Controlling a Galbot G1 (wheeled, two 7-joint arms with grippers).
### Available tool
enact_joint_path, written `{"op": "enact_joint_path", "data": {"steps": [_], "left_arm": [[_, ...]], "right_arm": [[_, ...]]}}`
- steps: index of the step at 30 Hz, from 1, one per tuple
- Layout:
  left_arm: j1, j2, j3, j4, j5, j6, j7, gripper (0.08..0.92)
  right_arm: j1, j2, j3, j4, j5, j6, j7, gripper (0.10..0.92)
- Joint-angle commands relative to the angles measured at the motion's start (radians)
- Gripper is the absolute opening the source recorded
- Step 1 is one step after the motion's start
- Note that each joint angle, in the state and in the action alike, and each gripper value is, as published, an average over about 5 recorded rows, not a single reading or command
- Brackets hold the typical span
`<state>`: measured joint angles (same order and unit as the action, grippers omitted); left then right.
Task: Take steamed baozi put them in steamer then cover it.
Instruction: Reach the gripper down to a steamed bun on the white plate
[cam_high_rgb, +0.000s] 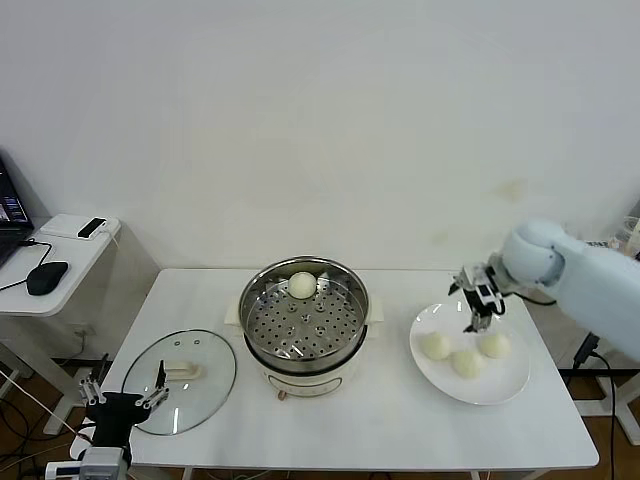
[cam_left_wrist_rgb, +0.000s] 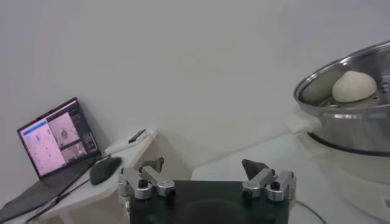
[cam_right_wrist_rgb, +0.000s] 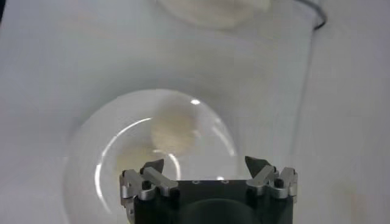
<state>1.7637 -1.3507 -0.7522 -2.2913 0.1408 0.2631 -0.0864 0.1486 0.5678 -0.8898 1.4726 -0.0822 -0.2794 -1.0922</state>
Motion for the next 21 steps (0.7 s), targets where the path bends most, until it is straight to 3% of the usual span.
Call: {"op": "enact_joint_path", "data": {"steps": [1,21], "left_arm": [[0.001,-0.004,-0.006,0.007,0.001,0.0,0.0,0.823],[-0.009,-0.012,-0.02,0.032,0.004,-0.002,0.002,0.823]], "right_arm": [[-0.194,0.012,0.096,-0.043,-0.046,-0.021,-0.005,0.823],[-0.225,0.231,0.121,-0.248,-0.173,0.022,0.032,0.823]]}}
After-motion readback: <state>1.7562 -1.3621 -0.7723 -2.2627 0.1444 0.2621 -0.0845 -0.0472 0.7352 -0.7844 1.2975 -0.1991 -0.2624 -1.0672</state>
